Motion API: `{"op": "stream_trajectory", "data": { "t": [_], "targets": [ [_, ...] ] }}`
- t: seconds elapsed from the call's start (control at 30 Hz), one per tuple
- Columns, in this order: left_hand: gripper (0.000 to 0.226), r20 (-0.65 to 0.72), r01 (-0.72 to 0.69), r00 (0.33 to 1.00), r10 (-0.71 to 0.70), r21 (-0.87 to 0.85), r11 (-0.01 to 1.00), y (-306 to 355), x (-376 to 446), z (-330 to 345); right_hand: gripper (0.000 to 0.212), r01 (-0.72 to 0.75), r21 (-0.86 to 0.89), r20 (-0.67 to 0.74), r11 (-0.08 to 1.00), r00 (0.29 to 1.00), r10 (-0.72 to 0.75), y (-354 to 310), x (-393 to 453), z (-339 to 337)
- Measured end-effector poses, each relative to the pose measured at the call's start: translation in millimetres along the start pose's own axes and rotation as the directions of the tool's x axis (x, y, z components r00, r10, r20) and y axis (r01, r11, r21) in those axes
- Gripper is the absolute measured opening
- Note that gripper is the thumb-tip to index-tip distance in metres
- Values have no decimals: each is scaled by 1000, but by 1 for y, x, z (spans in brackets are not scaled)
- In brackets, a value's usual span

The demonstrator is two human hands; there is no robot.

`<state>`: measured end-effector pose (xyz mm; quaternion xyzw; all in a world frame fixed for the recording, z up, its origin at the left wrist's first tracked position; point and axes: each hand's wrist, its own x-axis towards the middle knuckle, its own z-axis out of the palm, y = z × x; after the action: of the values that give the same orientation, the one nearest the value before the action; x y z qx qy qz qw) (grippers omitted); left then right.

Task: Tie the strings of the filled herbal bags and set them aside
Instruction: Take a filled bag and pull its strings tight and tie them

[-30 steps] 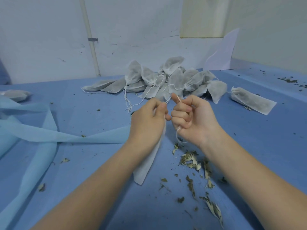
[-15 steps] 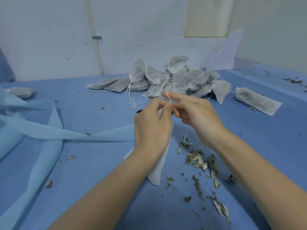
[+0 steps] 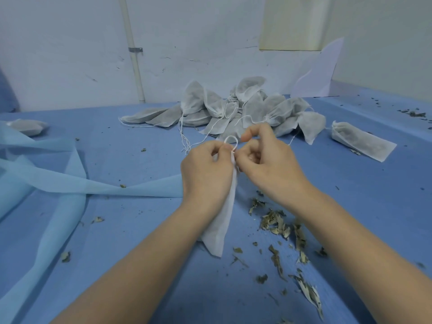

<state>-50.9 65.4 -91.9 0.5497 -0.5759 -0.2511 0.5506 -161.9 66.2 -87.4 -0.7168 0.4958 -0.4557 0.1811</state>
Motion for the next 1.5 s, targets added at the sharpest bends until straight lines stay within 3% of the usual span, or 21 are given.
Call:
{"op": "stream_trajectory", "data": {
  "t": [0.13,0.33,0.5,0.57,0.63,0.7,0.73,0.83,0.93,1.13,1.3,1.4,1.5],
  "targets": [
    [22,-1,-18,1000,18,-35,999,-1,-1,0,12,-120,101,-29,988,992,123,4,4,-5],
    [25,1,-66,998,67,-139,988,-4,-1,-3,11,-276,199,217,940,948,232,16,9,-21],
    [18,148,-61,984,100,-249,967,-1,-3,-5,13,-328,306,286,894,927,243,20,11,-32],
    [16,163,-151,970,181,-182,972,0,-4,-6,12,-336,320,295,886,924,244,17,12,-36],
    [12,140,-323,937,319,6,946,0,-4,-7,25,-342,319,302,884,921,247,17,13,-39],
    [14,144,-456,889,434,224,861,1,-3,-5,37,-354,331,309,875,917,254,16,13,-40],
    [16,161,-476,879,448,319,820,1,-4,-3,31,-361,342,313,867,914,257,15,14,-40],
    [24,184,-445,894,409,478,757,-2,-4,-1,24,-371,365,318,854,912,260,17,14,-40],
    [23,139,-399,915,379,461,793,-4,-3,-2,11,-250,238,314,939,934,169,17,11,-38],
    [17,44,-142,990,135,214,966,1,-1,-2,4,-124,212,20,969,992,123,18,8,-22],
    [18,47,40,998,-44,68,997,1,1,-3,9,-161,261,19,952,987,162,18,8,-12],
    [20,27,38,999,-40,84,996,-1,1,-3,12,-291,383,93,877,957,276,18,11,-13],
    [18,28,18,999,-21,82,997,-1,2,-2,13,-436,639,233,634,895,380,14,12,-12]
  ]
}}
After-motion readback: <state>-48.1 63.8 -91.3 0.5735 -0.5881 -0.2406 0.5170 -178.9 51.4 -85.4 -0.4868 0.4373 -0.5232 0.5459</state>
